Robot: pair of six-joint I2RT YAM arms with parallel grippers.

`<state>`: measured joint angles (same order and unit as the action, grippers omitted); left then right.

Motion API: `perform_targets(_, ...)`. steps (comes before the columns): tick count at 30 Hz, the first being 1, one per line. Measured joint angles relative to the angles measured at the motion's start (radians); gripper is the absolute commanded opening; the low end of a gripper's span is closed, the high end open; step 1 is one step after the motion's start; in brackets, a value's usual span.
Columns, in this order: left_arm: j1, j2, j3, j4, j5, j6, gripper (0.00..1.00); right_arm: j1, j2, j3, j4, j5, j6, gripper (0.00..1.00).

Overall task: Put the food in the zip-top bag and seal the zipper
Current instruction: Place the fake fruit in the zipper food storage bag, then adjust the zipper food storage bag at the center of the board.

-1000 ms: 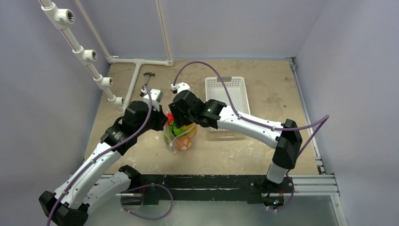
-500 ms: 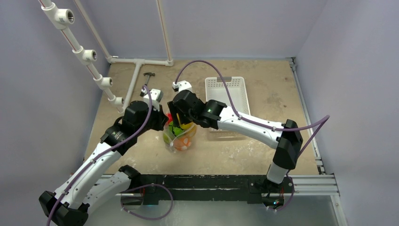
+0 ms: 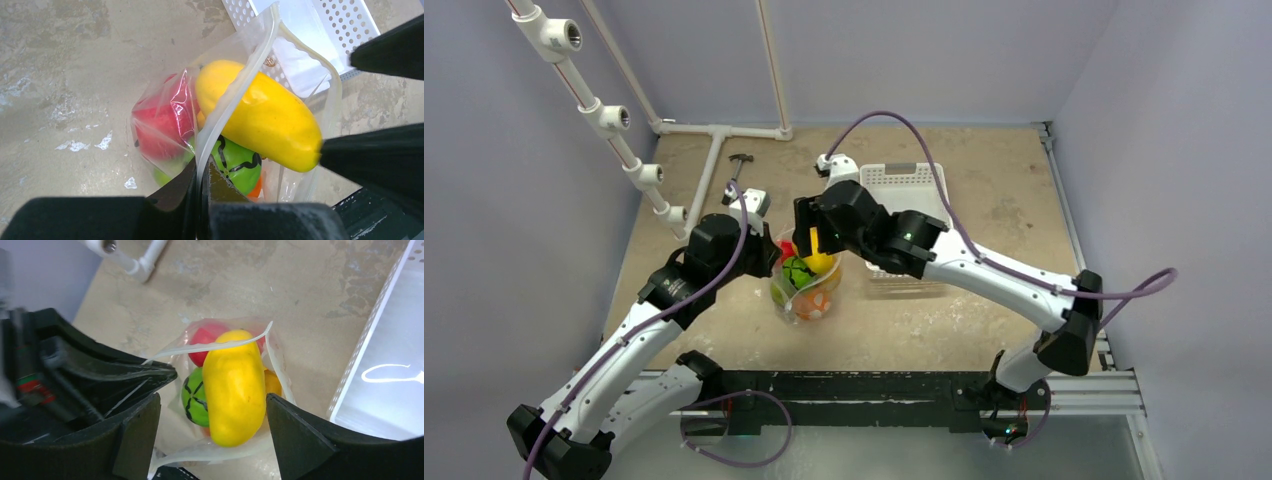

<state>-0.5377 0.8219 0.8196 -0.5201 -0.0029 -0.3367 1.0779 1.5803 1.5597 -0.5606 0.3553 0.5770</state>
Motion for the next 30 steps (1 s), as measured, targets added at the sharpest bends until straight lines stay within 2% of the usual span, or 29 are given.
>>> perform_targets(5, 0.0, 0.002, 0.0, 0.0, 0.0, 0.0, 0.0, 0.0, -0.111, -0.051, 0.01, -0.002, 0.037, 0.75)
perform_targets(10, 0.0, 0.006, 0.0, 0.002, 0.0, 0.0, 0.0, 0.0, -0.177, -0.137, 0.005, 0.006, 0.1, 0.65)
perform_targets(19, 0.0, 0.01, 0.0, 0.003, 0.0, 0.0, 0.0, 0.0, -0.185, -0.255, -0.018, 0.052, 0.243, 0.48)
perform_targets(30, 0.0, 0.01, 0.0, 0.003, 0.0, 0.0, 0.0, -0.013, -0.188, -0.291, -0.003, 0.1, 0.341, 0.36)
